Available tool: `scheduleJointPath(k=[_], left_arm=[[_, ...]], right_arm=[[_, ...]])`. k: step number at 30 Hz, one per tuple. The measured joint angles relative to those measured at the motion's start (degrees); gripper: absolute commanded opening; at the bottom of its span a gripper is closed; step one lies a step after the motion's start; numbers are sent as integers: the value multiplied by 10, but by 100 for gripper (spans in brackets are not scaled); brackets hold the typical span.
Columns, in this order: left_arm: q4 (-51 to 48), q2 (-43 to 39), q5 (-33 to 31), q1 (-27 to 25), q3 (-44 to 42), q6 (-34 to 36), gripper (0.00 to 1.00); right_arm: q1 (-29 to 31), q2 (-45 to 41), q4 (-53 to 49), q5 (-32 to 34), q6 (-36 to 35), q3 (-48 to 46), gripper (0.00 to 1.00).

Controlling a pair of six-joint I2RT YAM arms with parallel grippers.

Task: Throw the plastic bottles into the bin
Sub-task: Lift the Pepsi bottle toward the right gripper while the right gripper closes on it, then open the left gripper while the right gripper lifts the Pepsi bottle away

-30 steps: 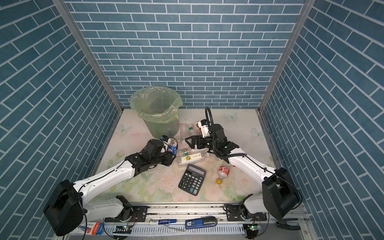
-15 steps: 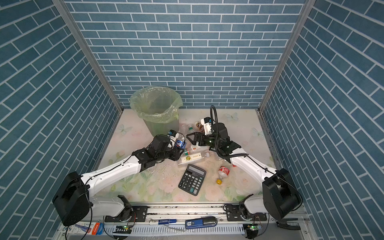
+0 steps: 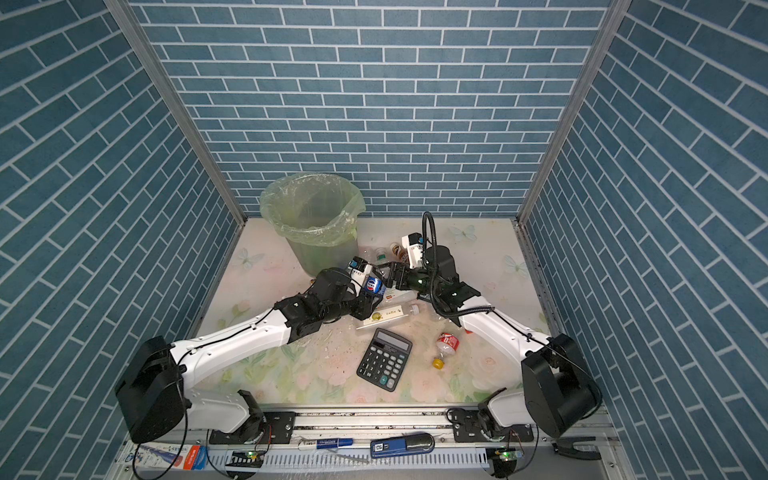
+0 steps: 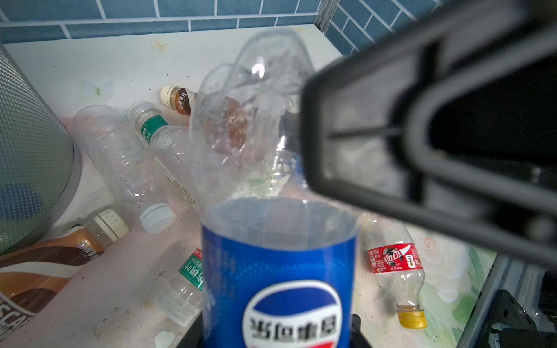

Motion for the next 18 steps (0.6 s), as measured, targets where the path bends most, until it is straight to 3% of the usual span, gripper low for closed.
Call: scheduleJointPath(k=[8, 18], left_arm=[[7, 0, -3, -4, 0, 0, 52], [11, 0, -15, -7, 0, 2, 73]], right_arm=[[0, 17, 26, -13, 19, -2, 55], [-6, 18, 28, -15, 20, -3, 38]])
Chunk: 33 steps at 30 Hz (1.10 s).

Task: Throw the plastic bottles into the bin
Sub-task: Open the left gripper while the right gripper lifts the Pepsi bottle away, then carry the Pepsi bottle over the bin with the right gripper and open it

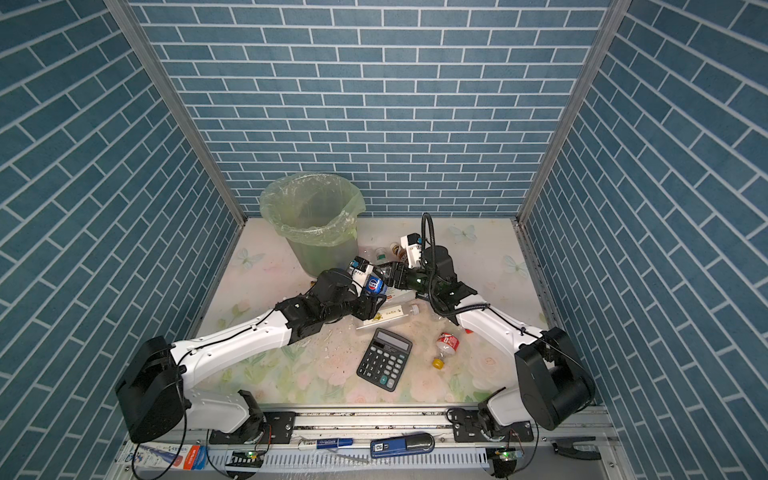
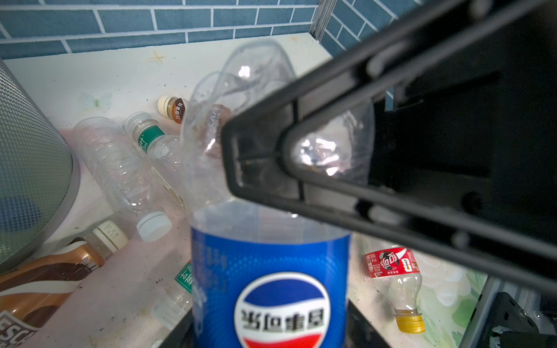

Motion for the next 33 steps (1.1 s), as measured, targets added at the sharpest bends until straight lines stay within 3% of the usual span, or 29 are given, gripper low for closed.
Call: scheduleJointPath(k=[3, 6, 7, 12, 20, 33], left_arm=[[-1, -4, -6, 0, 0, 1, 78], [-12, -14, -16, 0, 4, 5, 98], [-17, -18, -18, 0, 8, 5, 99], [-58, -47, -33, 0, 41, 10, 99], [-124, -101, -40, 22, 123, 15, 99], [-188, -132, 18, 180, 226, -14, 99]], right_arm=[[-8, 0, -2, 2, 0, 0, 36], [-18, 0, -6, 5, 0, 0, 35], [-21, 0, -8, 7, 0, 0, 34], [-33, 0, -61, 27, -3, 34, 33], [-36, 1, -160, 82, -37, 221, 31], [-41, 106, -240, 207, -169, 619, 30]])
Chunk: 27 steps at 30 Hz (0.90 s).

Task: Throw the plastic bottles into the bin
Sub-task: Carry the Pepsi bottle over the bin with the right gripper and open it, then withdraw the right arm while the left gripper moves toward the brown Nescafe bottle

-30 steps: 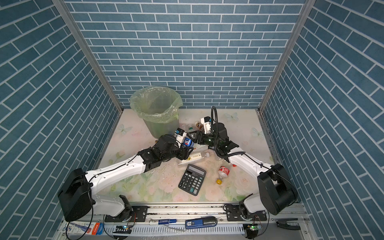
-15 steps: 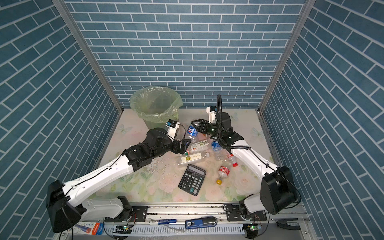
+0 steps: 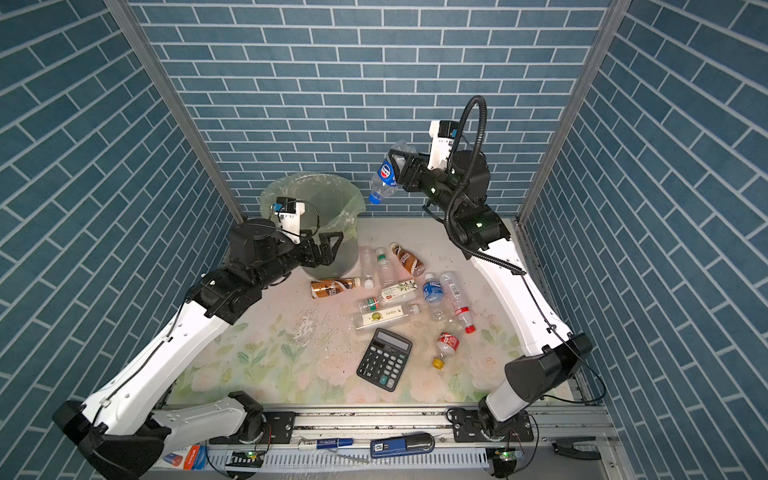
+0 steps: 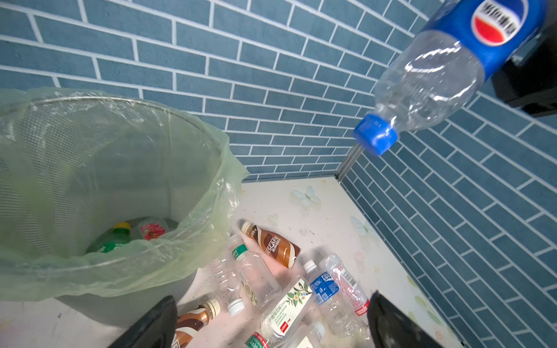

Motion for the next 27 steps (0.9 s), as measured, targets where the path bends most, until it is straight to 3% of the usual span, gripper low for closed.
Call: scheduleJointPath(k=[9, 12, 15, 16, 19, 27], left_arm=[[-2, -28, 32, 33, 16, -9, 99], [-11, -34, 40, 45, 15, -8, 99], [-18, -39, 50, 64, 13, -7, 99], [-19, -40, 55, 72, 9, -7, 99], [-25, -47, 65, 91, -7, -7, 99], [-36, -49, 87, 101, -32, -6, 99]], right_arm=[[-9, 145, 7, 43, 3, 224, 31], [4, 245, -3, 28, 28, 326, 46], [36, 372, -34, 3, 46, 450, 80], [50, 412, -46, -6, 53, 477, 84], [78, 467, -71, -24, 64, 475, 92], [83, 447, -81, -28, 61, 433, 96]])
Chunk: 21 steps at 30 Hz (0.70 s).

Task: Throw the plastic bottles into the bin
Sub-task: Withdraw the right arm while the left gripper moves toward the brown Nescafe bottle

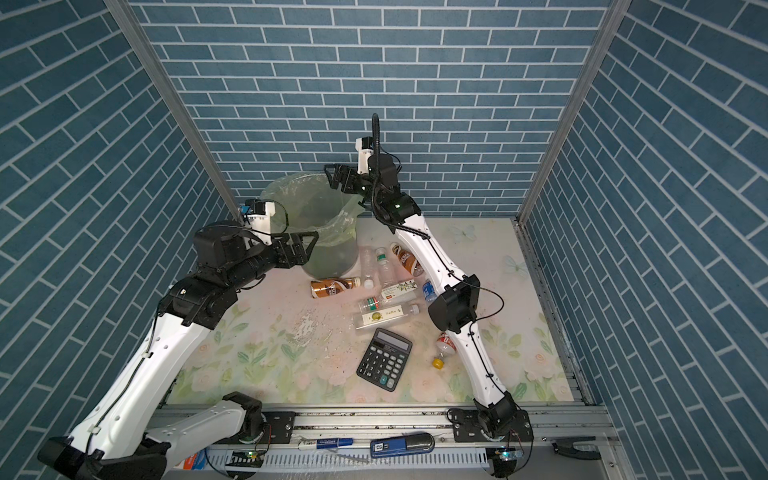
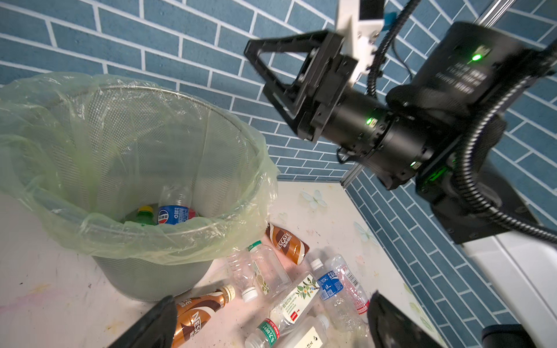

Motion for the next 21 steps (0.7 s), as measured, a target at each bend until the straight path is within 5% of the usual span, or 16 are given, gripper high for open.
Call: scheduleJointPath(k=[10, 21], left_arm=[[-4, -1, 12, 1, -48, -4, 99], [-1, -15, 19, 13, -136, -33, 99]], right_arm=[[-26, -93, 7, -6, 0, -43, 99], [-53, -278, 26, -33, -37, -369, 99]])
